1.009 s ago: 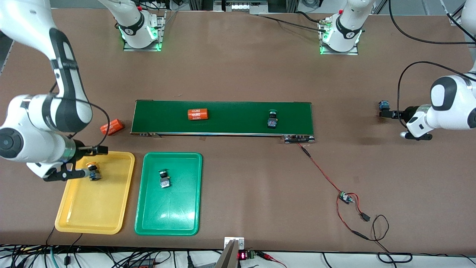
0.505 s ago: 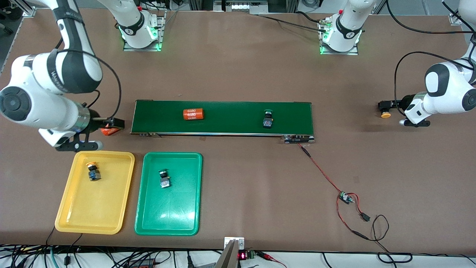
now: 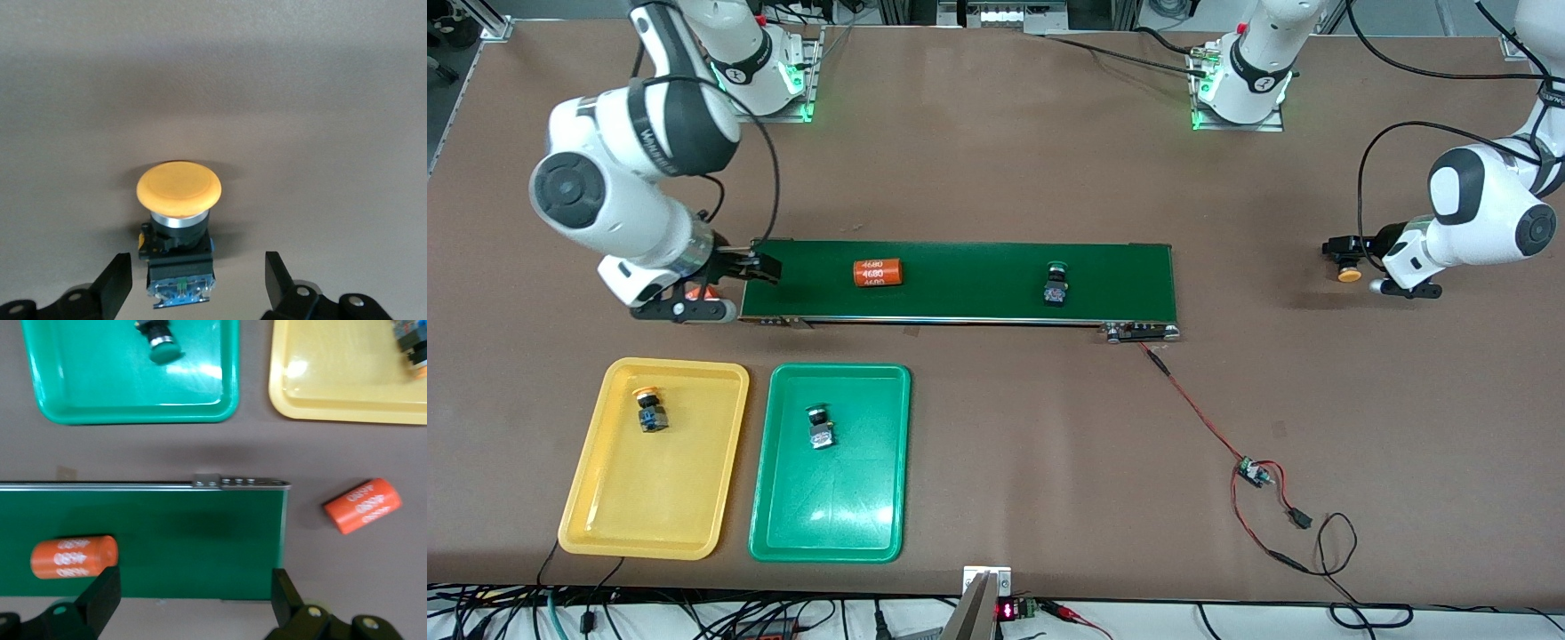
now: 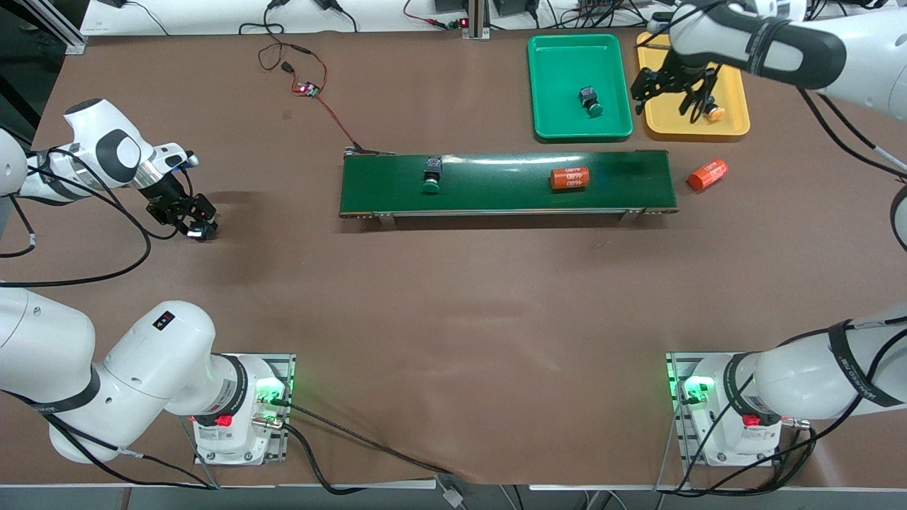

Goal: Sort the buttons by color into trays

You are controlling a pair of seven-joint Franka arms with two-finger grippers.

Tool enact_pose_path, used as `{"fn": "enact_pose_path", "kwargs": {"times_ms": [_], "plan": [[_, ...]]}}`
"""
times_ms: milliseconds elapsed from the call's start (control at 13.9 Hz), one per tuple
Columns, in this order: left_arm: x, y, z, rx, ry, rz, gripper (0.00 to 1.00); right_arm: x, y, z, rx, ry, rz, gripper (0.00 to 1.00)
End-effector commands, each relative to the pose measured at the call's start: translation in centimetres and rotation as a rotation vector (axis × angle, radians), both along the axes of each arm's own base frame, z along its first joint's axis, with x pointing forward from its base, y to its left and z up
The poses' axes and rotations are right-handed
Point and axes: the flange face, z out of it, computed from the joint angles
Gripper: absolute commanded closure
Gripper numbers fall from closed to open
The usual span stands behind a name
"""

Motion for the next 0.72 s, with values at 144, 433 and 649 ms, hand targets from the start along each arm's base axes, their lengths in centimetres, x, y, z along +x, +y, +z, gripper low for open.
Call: {"fn": "enact_pose_path", "kwargs": {"times_ms": [144, 433, 649], "plan": [[-0.3, 0.2, 0.2, 0.004, -0.021, -0.092, 0.67, -4.0, 3.3, -1.1, 0.031, -0.116, -0.043, 0.00], [0.0, 0.3, 0.6, 0.014, -0.027, -0.098, 0.99, -5.9, 6.7, -2.3, 0.042, -0.136, -0.054, 0.00], [1.4, -0.9, 2.0, 0.026, -0.050, -0.133, 1.00, -7.3, 9.4, -2.8, 0.035, -0.125, -0.072, 0.00]]}}
